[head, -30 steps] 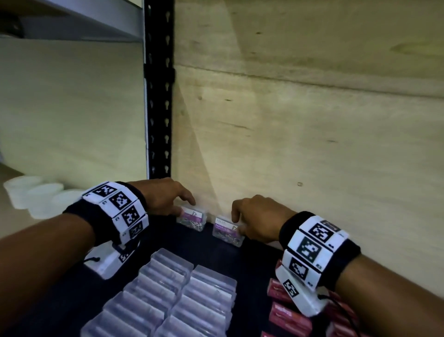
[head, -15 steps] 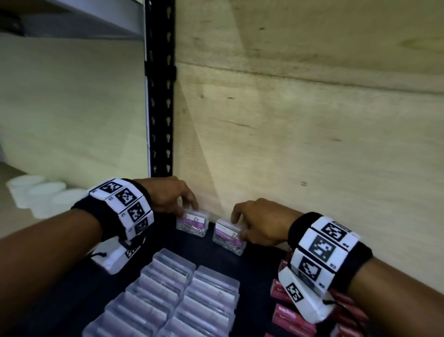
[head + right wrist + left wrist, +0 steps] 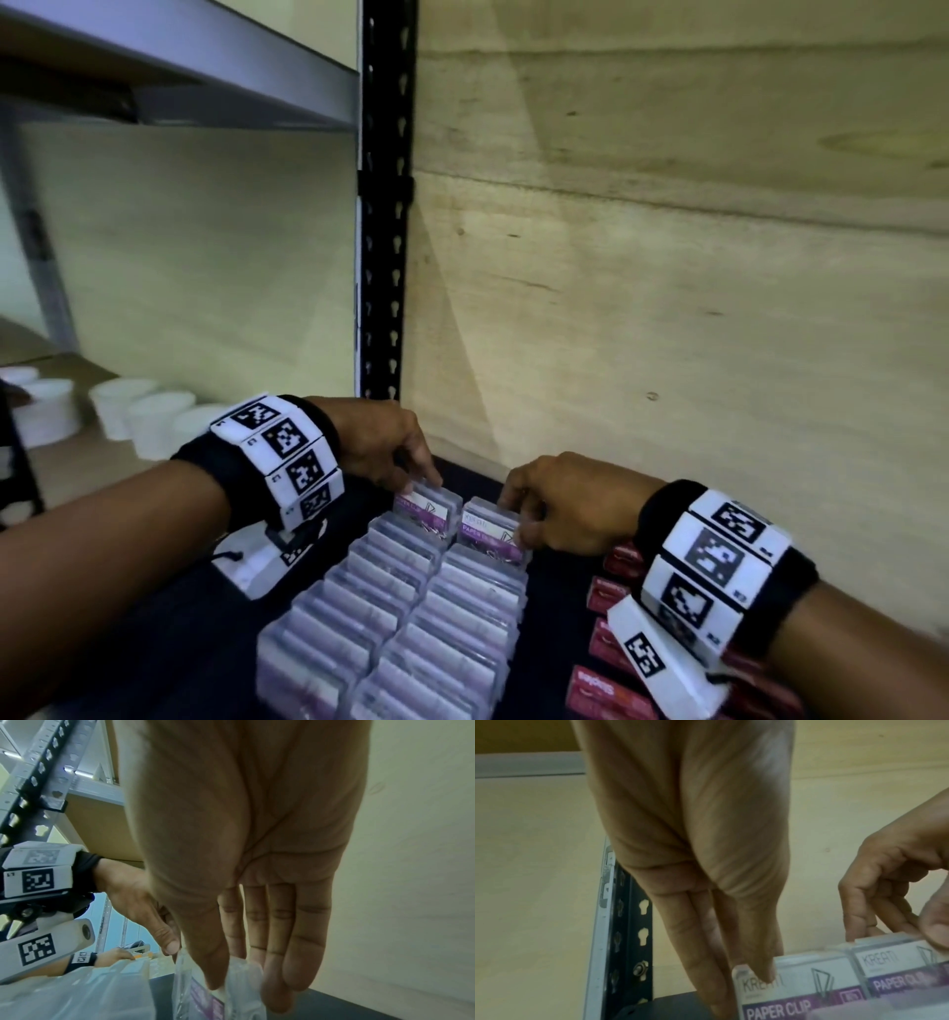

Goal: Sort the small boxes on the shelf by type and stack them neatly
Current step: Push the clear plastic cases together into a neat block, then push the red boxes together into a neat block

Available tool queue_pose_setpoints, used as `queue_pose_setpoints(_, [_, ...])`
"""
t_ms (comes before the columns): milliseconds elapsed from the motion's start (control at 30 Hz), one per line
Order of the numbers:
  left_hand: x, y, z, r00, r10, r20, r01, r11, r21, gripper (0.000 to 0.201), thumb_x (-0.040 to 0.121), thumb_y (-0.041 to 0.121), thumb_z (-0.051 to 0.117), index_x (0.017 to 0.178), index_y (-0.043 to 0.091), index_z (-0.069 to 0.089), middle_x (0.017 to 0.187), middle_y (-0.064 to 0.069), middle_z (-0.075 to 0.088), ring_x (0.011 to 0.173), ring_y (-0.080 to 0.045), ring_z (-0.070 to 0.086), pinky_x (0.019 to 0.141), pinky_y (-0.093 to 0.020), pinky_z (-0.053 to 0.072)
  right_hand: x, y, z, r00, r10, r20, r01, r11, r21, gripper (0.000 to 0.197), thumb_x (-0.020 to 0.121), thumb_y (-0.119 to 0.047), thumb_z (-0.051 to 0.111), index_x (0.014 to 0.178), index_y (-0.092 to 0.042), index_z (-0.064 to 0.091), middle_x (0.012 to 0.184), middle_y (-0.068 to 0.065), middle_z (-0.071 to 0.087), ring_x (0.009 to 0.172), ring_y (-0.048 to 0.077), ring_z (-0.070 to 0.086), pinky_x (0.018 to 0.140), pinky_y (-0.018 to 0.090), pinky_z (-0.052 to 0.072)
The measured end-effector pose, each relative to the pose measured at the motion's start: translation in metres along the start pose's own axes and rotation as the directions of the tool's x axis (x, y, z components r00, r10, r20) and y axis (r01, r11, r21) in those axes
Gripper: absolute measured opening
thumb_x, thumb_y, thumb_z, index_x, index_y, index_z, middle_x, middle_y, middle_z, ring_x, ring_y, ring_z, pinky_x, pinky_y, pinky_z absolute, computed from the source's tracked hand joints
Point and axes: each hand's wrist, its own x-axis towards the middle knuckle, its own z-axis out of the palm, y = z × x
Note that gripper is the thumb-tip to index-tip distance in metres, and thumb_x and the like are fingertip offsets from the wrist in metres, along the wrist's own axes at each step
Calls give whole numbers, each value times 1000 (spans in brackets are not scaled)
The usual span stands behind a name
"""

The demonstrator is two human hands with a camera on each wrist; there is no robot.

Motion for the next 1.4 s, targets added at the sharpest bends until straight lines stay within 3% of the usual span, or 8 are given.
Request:
queue_pose_setpoints(233, [-13,11,3,1000,-2,9,2,1000,7,33,95,24,64,125,37,65,125,18,65,113,0,60,102,-28,49,-10,-5,5,1000,2,-8,-2,1000,30,35,93,-32,66,127,-26,61,116,-7,69,103,11,62,90,25,50])
queue_pose_setpoints(567, [-26,23,6,1000,-25,11,25,1000,-12,29,97,27,60,122,38,67,112,18,70,96,-1,67,92,-24,54,-19,-9,6,1000,-2,21,2,1000,28,32,94,-33,64,126,-26,61,118,-5,68,104,13,63,96,32,50])
queue_pose_setpoints(900, [-30,25,8,1000,-20,11,20,1000,8,29,97,31,60,124,39,66,114,18,70,95,0,67,92,-25,54,-25,-9,5,998,-18,62,14,998,63,32,98,-30,58,130,-27,59,112,-4,72,97,10,64,89,24,48])
queue_pose_setpoints(1033, [-38,34,7,999,-48,-23,49,998,37,33,97,42,56,130,39,61,125,19,64,106,0,60,99,-24,47,-34,-10,3,999,-6,53,6,1000,4,40,100,-33,54,139,-26,53,132,-4,62,116,13,57,95,24,42])
queue_pose_setpoints(1133, [-46,44,2,993,-42,-112,55,993,108,44,95,53,52,137,39,53,135,13,57,118,-7,55,103,-31,45,-49,-7,-3,1000,8,19,-8,1000,-14,45,98,-38,56,141,-25,51,135,-4,59,119,15,55,100,26,42])
queue_pose_setpoints(1267, [-59,82,0,972,52,-230,-3,978,208,46,93,57,52,135,37,52,130,9,51,110,-9,54,97,-33,47,-78,0,-12,998,45,-32,-46,999,-10,38,94,-42,61,129,-25,61,118,-7,63,99,10,56,92,25,45])
queue_pose_setpoints(1400, [-71,130,7,961,179,-210,-115,952,285,32,93,52,54,114,30,63,109,7,59,97,-12,57,88,-35,50,-111,6,-10,996,85,-22,-85,996,6,25,92,-40,65,111,-25,69,91,-15,64,85,7,59,80,24,47])
